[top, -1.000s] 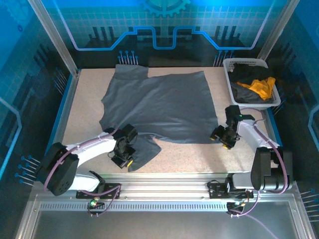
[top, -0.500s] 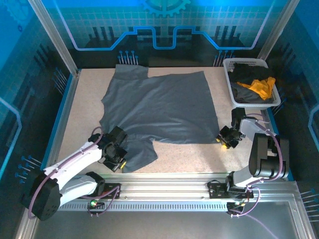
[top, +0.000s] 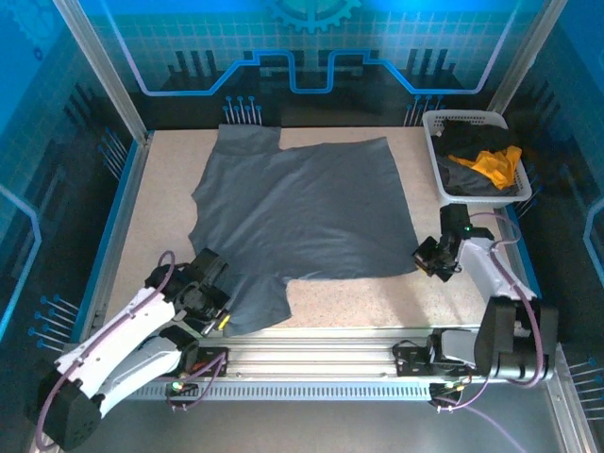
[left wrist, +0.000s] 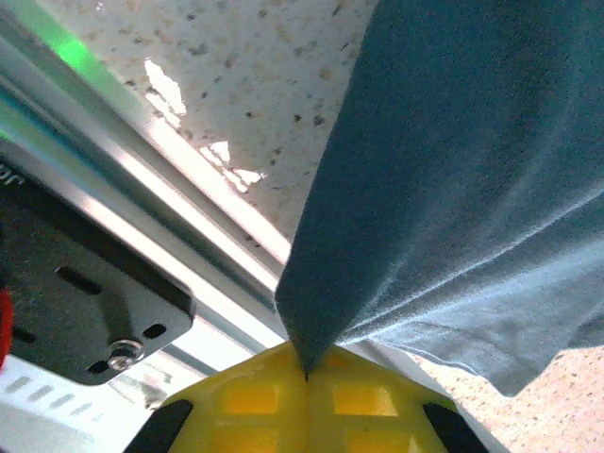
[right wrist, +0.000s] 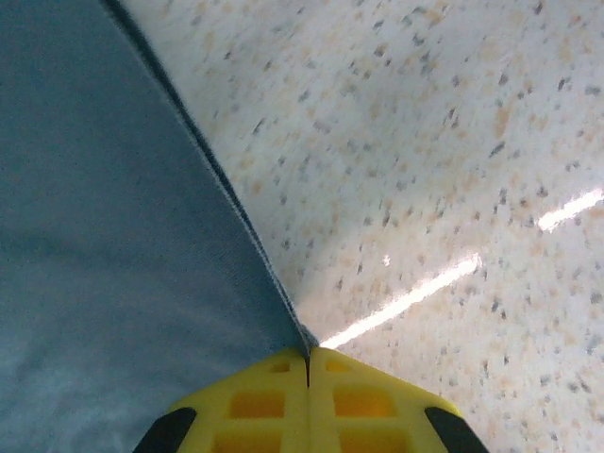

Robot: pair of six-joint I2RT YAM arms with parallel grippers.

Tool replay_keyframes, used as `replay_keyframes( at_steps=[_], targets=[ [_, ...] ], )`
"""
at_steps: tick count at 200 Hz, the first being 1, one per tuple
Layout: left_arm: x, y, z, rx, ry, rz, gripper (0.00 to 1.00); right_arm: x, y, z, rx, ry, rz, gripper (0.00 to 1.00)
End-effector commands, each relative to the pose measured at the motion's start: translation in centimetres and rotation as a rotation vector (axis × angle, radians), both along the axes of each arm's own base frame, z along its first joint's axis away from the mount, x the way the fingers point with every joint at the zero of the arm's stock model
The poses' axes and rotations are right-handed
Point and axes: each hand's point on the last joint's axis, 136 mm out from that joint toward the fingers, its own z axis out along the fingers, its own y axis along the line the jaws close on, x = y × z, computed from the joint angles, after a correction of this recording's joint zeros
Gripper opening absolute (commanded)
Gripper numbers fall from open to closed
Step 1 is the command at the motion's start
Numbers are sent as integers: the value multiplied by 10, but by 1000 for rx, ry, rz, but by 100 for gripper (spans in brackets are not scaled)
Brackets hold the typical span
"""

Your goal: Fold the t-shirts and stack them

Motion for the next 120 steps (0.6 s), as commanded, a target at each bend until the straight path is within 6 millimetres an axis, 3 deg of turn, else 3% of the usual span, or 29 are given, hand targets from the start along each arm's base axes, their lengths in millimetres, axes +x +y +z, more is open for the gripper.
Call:
replay_keyframes(
  at_steps=[1, 37, 64, 84, 120],
  targets=[
    [-26, 8, 5, 4, 85, 11, 0, -39, 3, 3, -47, 61, -33, 0],
    [-27, 14, 26, 23, 35, 0, 0, -74, -9, 26, -141, 86, -39, 0],
    [-10, 12, 45, 24, -57, -12, 0, -82, -13, 41, -164, -15, -49, 0],
    [22, 9, 58, 53, -160, -40, 0, -69, -4, 33, -114, -32, -19, 0],
    [119, -13, 96, 4, -400, -6, 0, -20, 4, 42, -90, -25, 26, 0]
  ],
)
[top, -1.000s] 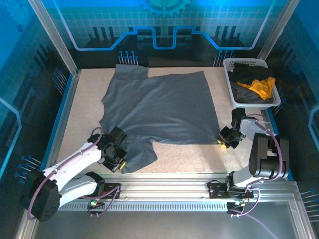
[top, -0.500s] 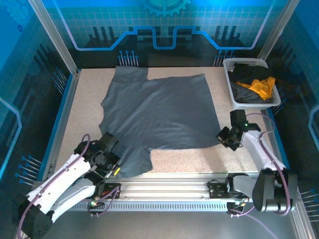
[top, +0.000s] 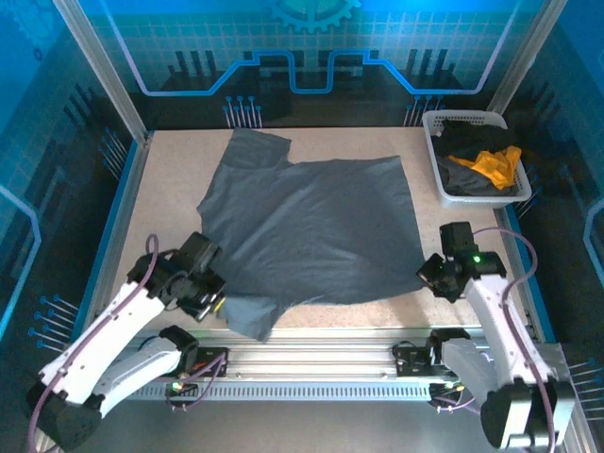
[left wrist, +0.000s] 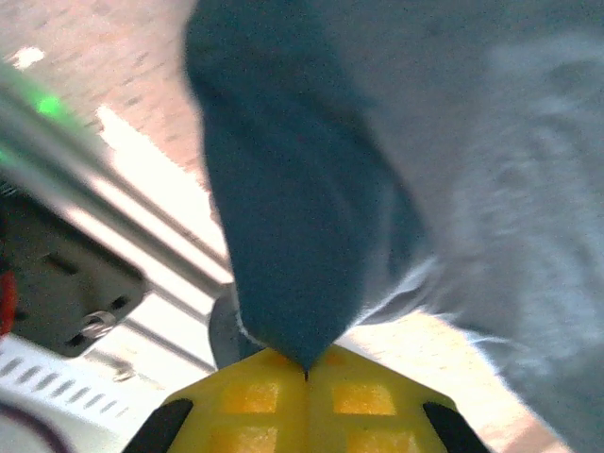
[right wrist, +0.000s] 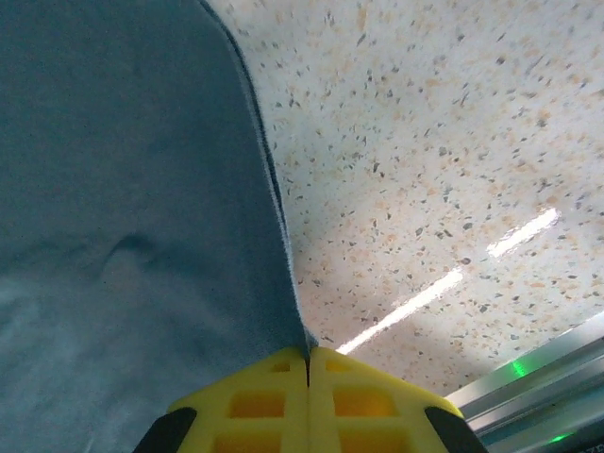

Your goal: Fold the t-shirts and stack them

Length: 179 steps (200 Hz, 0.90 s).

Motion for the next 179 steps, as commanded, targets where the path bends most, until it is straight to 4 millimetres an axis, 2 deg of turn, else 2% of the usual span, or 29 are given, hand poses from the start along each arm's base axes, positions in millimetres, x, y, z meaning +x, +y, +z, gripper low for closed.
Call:
replay_keyframes(
  at_steps=[1, 35, 65, 103, 148, 179],
  targets=[
    [75, -11, 31, -21, -219, 7, 0, 37, 6, 11, 6, -18, 46, 0],
    [152, -11, 51, -38, -315, 47, 0, 87, 3, 24, -6, 0, 55, 0],
    [194, 3, 59, -5, -340, 54, 0, 127, 0, 32, -27, -2, 45, 0],
    [227, 20, 52, 6, -360, 71, 0, 160, -4, 22, -35, 29, 28, 0],
    [249, 37, 35, 36, -343, 58, 0, 180, -7, 4, -39, 66, 9, 0],
    [264, 35, 17, 8, -337, 24, 0, 189, -7, -7, -41, 89, 17, 0]
  ],
)
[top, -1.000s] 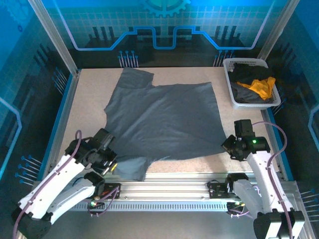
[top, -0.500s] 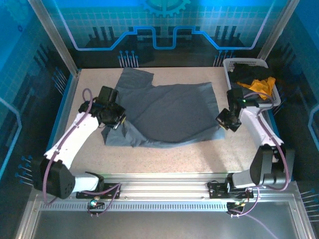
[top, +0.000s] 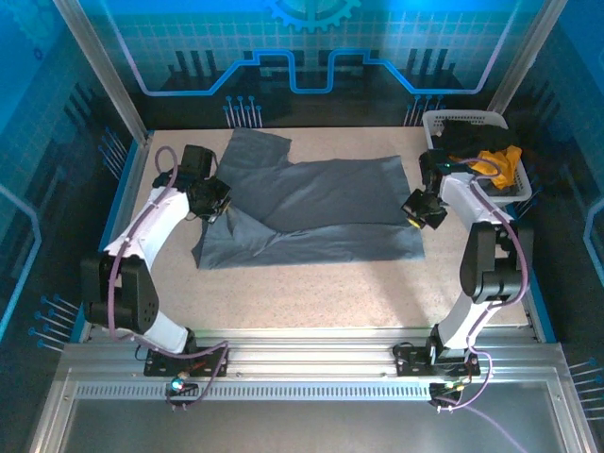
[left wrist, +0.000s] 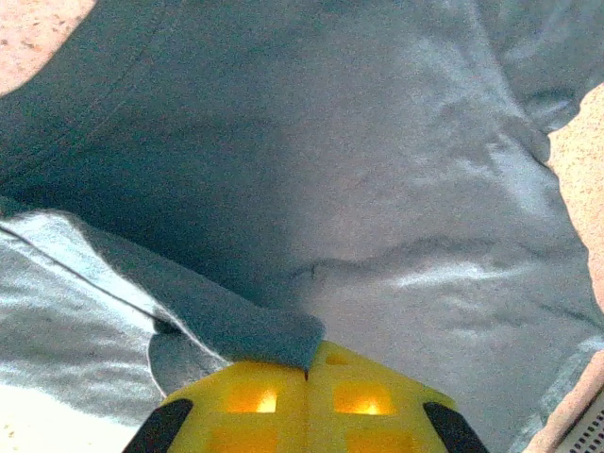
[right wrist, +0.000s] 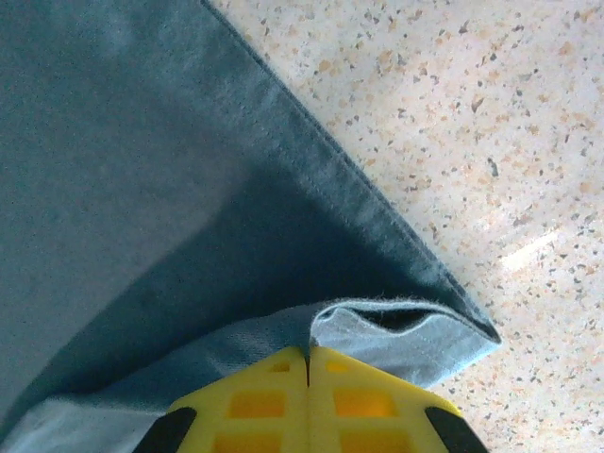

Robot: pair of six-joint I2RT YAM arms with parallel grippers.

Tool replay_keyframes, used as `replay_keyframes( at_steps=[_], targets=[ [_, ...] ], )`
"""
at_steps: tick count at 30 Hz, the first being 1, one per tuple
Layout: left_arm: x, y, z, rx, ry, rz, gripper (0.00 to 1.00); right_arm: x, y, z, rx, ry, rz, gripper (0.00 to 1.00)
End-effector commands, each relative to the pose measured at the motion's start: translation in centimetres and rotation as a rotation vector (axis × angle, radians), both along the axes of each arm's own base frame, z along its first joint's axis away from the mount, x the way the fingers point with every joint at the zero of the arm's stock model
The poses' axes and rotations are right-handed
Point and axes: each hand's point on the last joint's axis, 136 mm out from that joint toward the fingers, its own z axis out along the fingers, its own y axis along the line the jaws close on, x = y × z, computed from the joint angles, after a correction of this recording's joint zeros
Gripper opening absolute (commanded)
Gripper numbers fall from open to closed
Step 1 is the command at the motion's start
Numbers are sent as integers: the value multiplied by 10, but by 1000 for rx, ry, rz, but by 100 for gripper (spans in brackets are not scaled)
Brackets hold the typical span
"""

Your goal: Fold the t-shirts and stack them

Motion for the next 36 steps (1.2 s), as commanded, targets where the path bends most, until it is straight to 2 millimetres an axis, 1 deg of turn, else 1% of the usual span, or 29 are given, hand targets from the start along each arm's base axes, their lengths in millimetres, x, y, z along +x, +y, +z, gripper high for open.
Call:
replay_keyframes(
  at_steps=[1, 6, 7, 8, 9, 10, 11, 12, 13, 14, 16, 18, 19, 20, 22, 24, 27, 29, 30, 33, 34, 36],
  targets=[
    [21, -1, 2, -10, -51, -60, 0, 11, -7, -2, -22, 0, -14, 0],
    [33, 9, -11, 1, -39, -54, 0, 15, -12, -12, -31, 30, -31, 0],
    [36, 9, -14, -4, -33, -61, 0, 15, -13, -13, -29, 35, -34, 2],
    [39, 9, -16, -8, -28, -74, 9, 16, -14, -15, -26, 42, -36, 14],
    [40, 10, -19, -5, -12, -78, 34, 18, -15, -14, -24, 38, -34, 27],
    [39, 12, -21, 3, 2, -81, 52, 19, -15, -12, -28, 28, -29, 36],
    [35, 15, -22, 24, 16, -83, 58, 20, -16, -8, -34, 15, -17, 44],
    [30, 17, -21, 39, 22, -86, 59, 19, -15, -3, -38, 5, -1, 49],
    [22, 18, -22, 41, 30, -85, 59, 18, -14, 1, -44, -3, 17, 51],
    [9, 19, -26, 44, 53, -77, 59, 14, -12, 5, -50, -5, 42, 52],
    [-20, 21, -35, 32, 96, -53, 53, 4, -4, 7, -59, -9, 96, 49],
    [-49, 19, -50, -3, 137, -16, 43, -9, 11, 3, -42, -16, 149, 43],
    [-57, 17, -56, -26, 150, -1, 40, -15, 18, -1, -26, -13, 167, 40],
    [-66, 16, -65, -46, 172, 14, 36, -20, 25, -7, -11, -8, 187, 34],
    [-72, 15, -82, -73, 207, 38, 28, -29, 34, -22, 18, 26, 210, 27],
    [-68, 12, -97, -110, 224, 62, 26, -33, 39, -37, 37, 68, 225, 23],
    [-61, 13, -119, -112, 290, 83, 26, -36, 34, -59, 18, 137, 233, 22],
    [-66, 17, -129, -87, 346, 101, 26, -43, 30, -73, 26, 197, 208, 23],
    [-72, 20, -133, -77, 371, 115, 26, -46, 29, -77, 31, 214, 201, 24],
    [-100, 28, -140, -33, 432, 160, 27, -63, 27, -82, 26, 253, 179, 27],
    [-113, 31, -141, -23, 453, 178, 27, -69, 27, -83, 29, 265, 172, 28],
    [-133, 33, -144, -16, 468, 193, 29, -85, 28, -85, 38, 299, 152, 28]
  ],
)
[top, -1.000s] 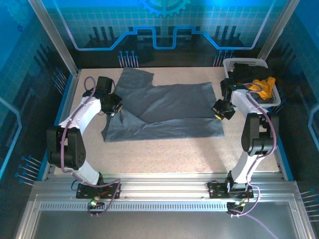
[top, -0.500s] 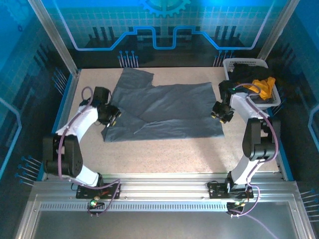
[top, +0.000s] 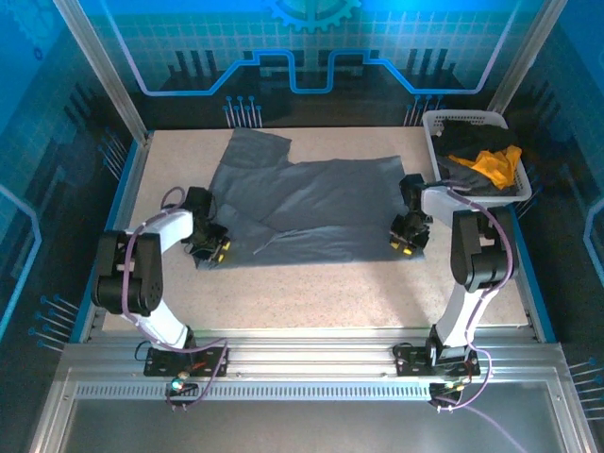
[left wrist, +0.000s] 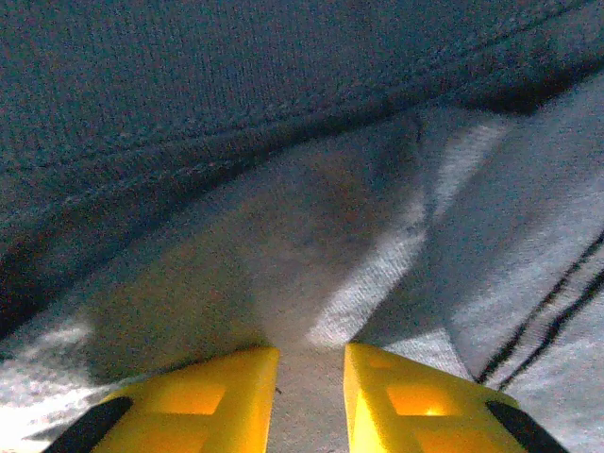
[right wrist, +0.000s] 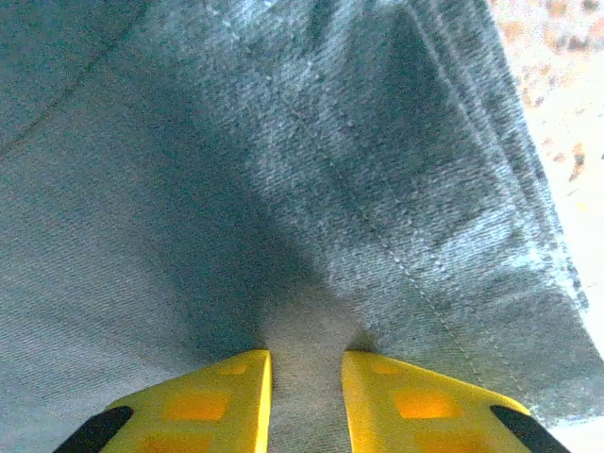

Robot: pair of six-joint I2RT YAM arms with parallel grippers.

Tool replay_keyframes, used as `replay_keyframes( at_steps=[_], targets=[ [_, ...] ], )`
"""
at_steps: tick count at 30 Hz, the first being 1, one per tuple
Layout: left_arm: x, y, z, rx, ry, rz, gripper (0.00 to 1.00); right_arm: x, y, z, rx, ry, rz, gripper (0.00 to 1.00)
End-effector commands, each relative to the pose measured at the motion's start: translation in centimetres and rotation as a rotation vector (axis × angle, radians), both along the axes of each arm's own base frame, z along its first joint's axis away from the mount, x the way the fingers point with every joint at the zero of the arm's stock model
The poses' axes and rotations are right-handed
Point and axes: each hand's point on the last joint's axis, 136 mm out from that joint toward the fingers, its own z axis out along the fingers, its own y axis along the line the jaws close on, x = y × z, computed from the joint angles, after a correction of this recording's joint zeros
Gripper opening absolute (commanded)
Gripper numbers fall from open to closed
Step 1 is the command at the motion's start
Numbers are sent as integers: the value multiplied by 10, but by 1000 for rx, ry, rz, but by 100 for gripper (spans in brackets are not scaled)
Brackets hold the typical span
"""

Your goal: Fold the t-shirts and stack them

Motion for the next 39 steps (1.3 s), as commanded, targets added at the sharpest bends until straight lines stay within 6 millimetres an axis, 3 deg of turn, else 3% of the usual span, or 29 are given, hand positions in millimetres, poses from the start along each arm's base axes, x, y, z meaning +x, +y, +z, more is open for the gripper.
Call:
replay_keyframes(
  at_steps=[1, 6, 8, 12, 14, 17, 20, 23, 31, 39],
  targets=[
    [-57, 15, -14, 60, 136, 66, 30, -48, 1, -13, 14, 142, -42, 28],
    [-90, 22, -16, 66, 182, 55, 30, -86, 7, -7, -27, 178, -36, 31],
    [-94, 27, -11, 82, 172, 52, 32, -95, 11, -3, -20, 157, -55, 34],
    [-68, 28, 25, 118, 28, 10, 43, -78, 31, 22, 22, 14, 15, 46],
    [-53, 13, 51, 134, -71, -33, 50, -58, 42, 48, 4, -109, 110, 54],
    [-52, -21, 67, 104, -124, -50, 52, -35, 55, 76, -18, -233, 226, 61],
    [-60, -44, 56, 2, -109, 23, 52, -14, 99, 93, 187, -369, 349, 64],
    [-61, -59, 41, -89, -91, 95, 52, -6, 121, 106, 286, -434, 404, 64],
    [-61, -75, 18, -135, -33, 154, 51, -9, 119, 103, 276, -409, 408, 63],
    [-57, -81, 10, -117, -30, 137, 39, -16, 112, 100, 270, -406, 389, 62]
  ],
)
